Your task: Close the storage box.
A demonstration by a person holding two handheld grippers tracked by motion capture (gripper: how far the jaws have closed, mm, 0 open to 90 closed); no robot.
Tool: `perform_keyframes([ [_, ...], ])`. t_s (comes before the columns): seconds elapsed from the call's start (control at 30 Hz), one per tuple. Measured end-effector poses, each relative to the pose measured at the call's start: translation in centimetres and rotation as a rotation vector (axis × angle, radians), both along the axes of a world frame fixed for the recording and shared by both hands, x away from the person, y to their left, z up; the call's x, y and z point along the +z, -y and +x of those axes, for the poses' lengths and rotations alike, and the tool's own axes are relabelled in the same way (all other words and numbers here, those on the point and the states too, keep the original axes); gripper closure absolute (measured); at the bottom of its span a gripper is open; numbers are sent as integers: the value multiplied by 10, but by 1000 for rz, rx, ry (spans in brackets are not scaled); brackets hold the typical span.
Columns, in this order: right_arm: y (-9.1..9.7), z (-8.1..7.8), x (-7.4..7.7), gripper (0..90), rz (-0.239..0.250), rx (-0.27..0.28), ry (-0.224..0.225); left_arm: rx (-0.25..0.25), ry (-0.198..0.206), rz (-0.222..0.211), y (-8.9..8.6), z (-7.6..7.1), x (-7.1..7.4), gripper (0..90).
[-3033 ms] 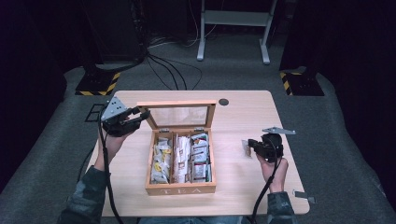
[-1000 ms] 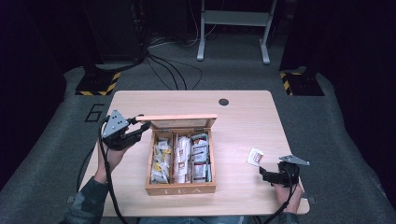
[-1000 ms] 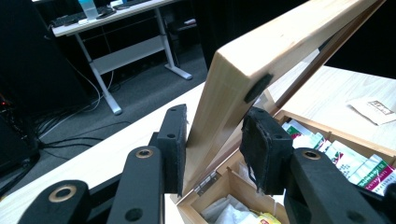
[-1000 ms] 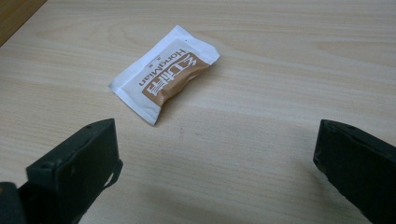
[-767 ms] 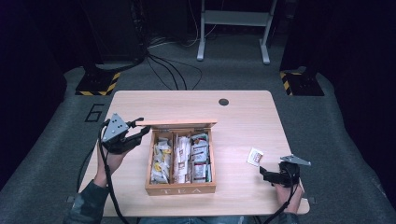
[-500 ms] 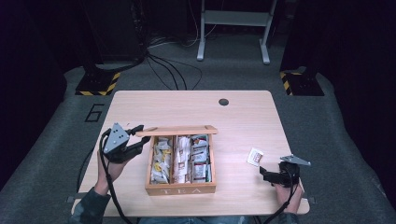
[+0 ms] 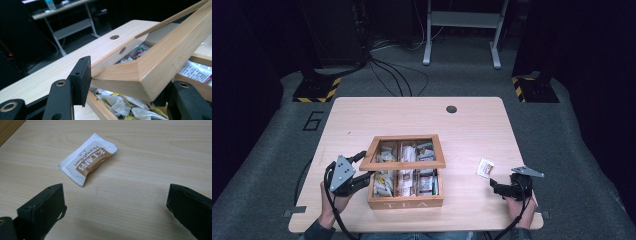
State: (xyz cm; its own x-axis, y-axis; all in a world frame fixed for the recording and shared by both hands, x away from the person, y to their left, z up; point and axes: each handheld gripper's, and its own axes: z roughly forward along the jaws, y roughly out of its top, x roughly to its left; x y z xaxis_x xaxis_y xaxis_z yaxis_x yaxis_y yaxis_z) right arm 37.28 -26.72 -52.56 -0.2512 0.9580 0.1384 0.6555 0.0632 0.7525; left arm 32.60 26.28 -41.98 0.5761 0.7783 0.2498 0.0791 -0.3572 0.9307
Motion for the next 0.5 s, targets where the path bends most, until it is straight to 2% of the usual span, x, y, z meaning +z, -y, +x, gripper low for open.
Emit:
perform_keyframes([
  [0.07, 0, 0, 0, 13, -2, 4, 0, 9, -15, -1, 1, -4, -6, 412],
  [0.17, 0, 0, 0, 12, -1, 3, 1, -12, -62, -14, 0, -9, -18, 351],
  [0.3, 0, 0, 0, 12, -2, 4, 0, -24, -97, -3, -1, -16, -32, 295],
  [0.4, -1, 0, 0, 12, 2, 0, -4, -34, -141, -17, -1, -22, -43, 256],
  [0.5, 0, 0, 0, 12, 1, 4, -2, -56, -177, -14, -3, -28, -50, 218],
])
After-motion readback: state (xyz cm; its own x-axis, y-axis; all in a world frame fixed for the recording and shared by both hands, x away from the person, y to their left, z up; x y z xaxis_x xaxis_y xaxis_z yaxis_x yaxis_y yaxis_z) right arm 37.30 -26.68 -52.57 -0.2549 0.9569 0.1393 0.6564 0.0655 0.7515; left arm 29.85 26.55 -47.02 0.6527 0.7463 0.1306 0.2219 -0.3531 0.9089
